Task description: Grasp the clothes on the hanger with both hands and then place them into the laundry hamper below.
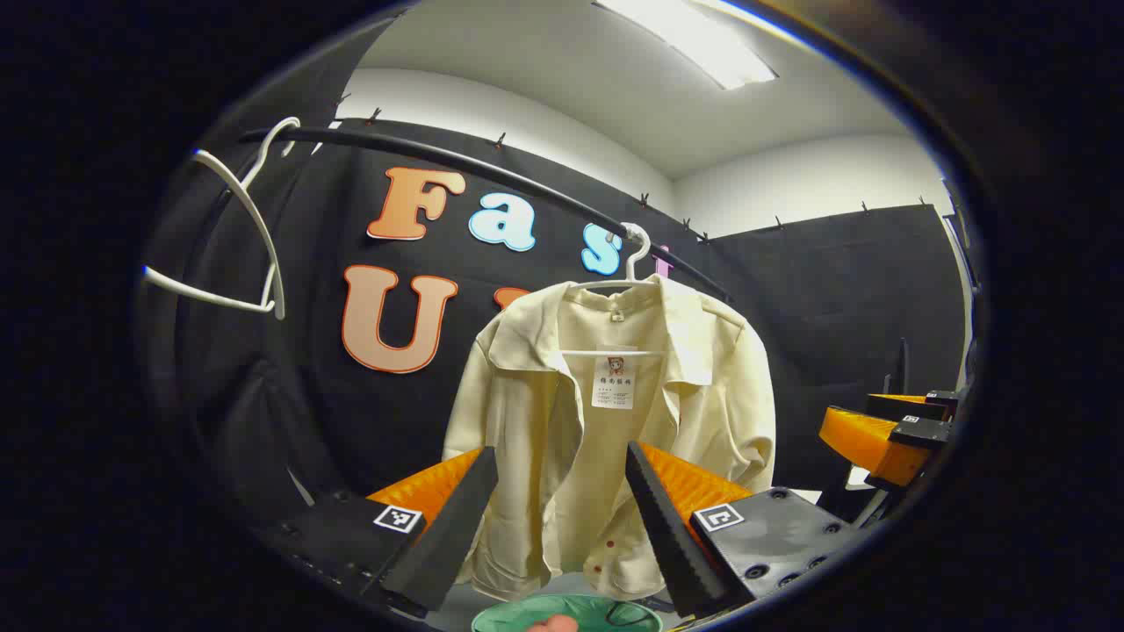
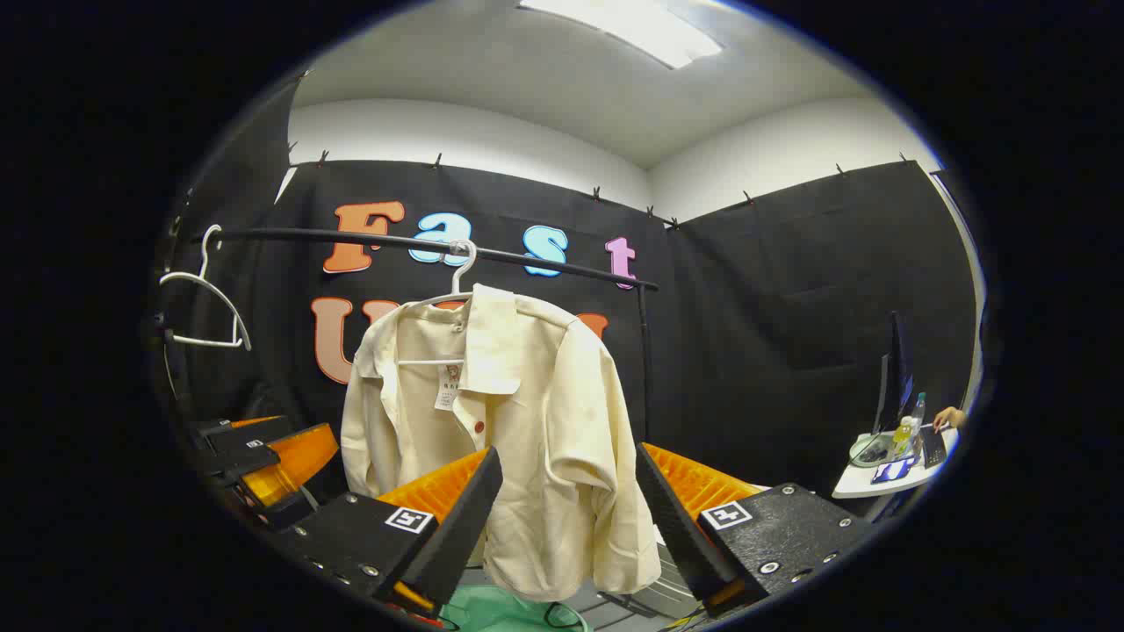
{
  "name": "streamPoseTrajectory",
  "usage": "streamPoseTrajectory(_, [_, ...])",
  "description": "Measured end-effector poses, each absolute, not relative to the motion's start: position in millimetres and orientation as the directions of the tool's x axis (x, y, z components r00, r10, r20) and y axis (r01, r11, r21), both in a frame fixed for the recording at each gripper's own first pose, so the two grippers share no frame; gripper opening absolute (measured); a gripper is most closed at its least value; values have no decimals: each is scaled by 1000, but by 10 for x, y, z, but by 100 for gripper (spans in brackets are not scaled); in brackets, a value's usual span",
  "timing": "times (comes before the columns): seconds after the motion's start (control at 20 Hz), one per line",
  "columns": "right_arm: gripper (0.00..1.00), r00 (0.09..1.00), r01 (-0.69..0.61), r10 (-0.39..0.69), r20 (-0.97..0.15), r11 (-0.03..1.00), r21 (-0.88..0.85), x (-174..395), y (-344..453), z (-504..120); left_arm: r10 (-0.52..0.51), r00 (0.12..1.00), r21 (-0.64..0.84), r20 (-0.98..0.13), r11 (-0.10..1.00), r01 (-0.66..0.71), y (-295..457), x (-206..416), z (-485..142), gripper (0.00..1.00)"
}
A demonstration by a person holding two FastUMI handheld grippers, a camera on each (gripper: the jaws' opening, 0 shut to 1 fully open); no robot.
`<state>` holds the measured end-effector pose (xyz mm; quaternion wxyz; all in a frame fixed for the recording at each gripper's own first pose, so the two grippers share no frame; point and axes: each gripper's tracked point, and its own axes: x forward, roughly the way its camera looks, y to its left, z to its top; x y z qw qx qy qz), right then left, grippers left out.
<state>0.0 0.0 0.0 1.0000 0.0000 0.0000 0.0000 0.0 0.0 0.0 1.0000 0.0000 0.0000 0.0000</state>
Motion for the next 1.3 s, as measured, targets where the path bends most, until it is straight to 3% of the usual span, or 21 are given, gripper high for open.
streamPoseTrajectory(0.3, [95,998,20,-21,52,1000,9,104,120,169,-16,1000,35,27,999,15,91,160,175,100])
streamPoseTrajectory(0.4, [95,999,17,-17,48,1000,2,120,155,163,-14,1000,15,12,1000,14,102,159,120,93])
streamPoseTrajectory(0.45, [95,999,16,-16,43,1000,1,111,164,156,-9,1000,8,8,1000,9,130,153,100,97])
streamPoseTrajectory(1.3, [95,996,73,-75,54,996,41,-127,-112,130,-6,999,12,43,1000,6,197,13,152,100])
